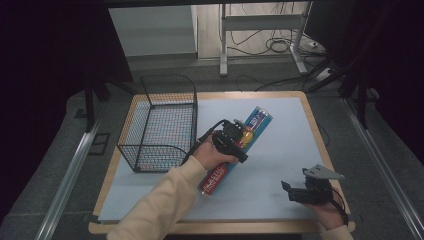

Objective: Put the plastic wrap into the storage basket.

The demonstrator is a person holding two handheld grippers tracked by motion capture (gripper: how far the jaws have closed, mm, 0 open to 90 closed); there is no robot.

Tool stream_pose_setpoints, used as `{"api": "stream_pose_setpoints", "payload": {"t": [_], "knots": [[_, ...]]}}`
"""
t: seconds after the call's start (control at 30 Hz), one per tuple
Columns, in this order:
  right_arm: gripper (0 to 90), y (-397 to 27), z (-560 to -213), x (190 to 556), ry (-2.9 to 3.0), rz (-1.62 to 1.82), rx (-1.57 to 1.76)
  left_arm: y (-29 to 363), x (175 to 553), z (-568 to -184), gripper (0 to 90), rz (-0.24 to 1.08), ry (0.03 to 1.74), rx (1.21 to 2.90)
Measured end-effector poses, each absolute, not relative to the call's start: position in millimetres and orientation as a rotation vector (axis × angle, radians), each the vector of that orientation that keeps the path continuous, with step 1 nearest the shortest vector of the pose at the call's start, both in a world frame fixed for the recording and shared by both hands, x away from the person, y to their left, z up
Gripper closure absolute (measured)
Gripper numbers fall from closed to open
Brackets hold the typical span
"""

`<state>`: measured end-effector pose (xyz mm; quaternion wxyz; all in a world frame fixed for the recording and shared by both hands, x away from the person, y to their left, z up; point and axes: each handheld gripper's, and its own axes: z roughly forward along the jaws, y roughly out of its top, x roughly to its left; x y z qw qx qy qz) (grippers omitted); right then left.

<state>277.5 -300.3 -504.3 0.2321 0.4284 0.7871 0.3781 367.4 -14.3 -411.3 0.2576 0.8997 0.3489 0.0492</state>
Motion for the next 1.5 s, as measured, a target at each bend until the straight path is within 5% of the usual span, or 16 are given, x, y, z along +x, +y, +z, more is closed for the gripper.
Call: {"api": "stream_pose_setpoints", "payload": {"t": [1.5], "knots": [[10.4,-300.8,-504.4,277.7,2.161,1.042,1.179,3.0,388.0,-371.2,31.9,0.226,0.958,2.409]]}}
